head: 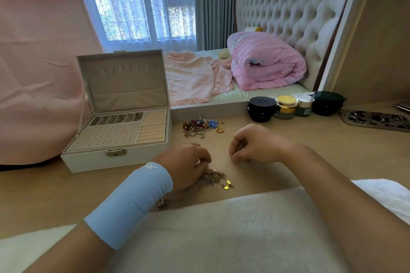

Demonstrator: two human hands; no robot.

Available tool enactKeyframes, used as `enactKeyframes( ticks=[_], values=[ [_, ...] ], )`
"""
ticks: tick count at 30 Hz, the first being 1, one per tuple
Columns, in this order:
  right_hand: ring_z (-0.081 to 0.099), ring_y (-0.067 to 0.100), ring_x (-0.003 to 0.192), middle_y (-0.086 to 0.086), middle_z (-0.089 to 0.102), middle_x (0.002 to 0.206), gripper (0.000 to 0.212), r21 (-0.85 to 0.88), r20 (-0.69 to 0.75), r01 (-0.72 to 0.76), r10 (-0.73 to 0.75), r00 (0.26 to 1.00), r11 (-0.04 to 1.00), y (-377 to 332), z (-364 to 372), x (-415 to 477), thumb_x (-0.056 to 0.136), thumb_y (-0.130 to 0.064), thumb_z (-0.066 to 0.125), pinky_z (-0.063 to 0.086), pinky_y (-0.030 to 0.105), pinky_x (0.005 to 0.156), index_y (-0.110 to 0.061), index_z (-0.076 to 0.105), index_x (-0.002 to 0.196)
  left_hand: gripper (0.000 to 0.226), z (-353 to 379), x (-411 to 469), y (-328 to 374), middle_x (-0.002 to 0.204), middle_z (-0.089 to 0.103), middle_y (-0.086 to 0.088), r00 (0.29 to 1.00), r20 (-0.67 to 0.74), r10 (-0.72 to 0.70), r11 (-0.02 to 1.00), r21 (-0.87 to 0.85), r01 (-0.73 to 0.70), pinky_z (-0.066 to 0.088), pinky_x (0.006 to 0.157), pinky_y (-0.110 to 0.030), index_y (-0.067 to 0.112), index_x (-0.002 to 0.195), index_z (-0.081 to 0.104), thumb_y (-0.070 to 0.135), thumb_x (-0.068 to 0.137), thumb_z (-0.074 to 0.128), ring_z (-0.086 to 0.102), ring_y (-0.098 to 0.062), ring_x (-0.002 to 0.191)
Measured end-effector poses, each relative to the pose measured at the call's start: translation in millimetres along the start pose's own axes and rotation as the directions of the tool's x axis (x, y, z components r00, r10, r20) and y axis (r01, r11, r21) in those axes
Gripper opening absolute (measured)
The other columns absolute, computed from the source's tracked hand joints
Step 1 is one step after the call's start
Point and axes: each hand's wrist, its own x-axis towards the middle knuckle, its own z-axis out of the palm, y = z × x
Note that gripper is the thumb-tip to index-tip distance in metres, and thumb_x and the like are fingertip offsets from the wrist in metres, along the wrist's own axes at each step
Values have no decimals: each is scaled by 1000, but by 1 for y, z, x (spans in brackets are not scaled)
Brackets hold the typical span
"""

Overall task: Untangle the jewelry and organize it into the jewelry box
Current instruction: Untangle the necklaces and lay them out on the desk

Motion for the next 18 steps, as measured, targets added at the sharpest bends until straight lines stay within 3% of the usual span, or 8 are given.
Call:
enactKeyframes(
  ticks=[4,7,9,14,18],
  values=[
    [70,17,64,5,76,81,14,272,-146,67,-28,989,960,8,-1,0,85,-9,79,55,26,53,-10,74,98,24,-1,30,8,107,69,9,992,-83,-92,940,-335,59,51,92,-29,27,116,65,20,99,49,64,-9,96],
    [70,17,68,7,75,85,18,418,-220,98,-4,976,903,12,-3,0,89,-9,74,57,28,57,-12,74,107,24,0,46,13,101,74,-1,988,28,-154,746,-652,135,55,88,-32,13,111,67,9,101,46,69,-14,89],
    [70,18,72,9,74,89,14,490,-259,113,21,966,865,13,-4,0,93,-7,69,59,30,60,-11,74,105,25,0,51,12,98,75,-7,985,103,-139,622,-765,168,55,83,-32,8,108,67,6,102,43,70,-18,84],
    [74,29,87,17,72,100,13,723,-268,125,109,957,680,9,-6,4,101,-7,56,63,39,75,-5,63,111,21,2,56,0,89,76,-5,989,124,-86,535,-831,151,55,72,-27,10,103,69,10,101,48,69,-18,76],
    [74,34,83,16,71,88,11,865,-243,132,174,954,484,4,-4,9,104,-5,49,63,40,68,-6,58,110,19,3,57,-3,84,74,-4,983,181,-42,530,-830,176,54,64,-24,9,104,68,13,100,50,66,-15,68]
  ],
)
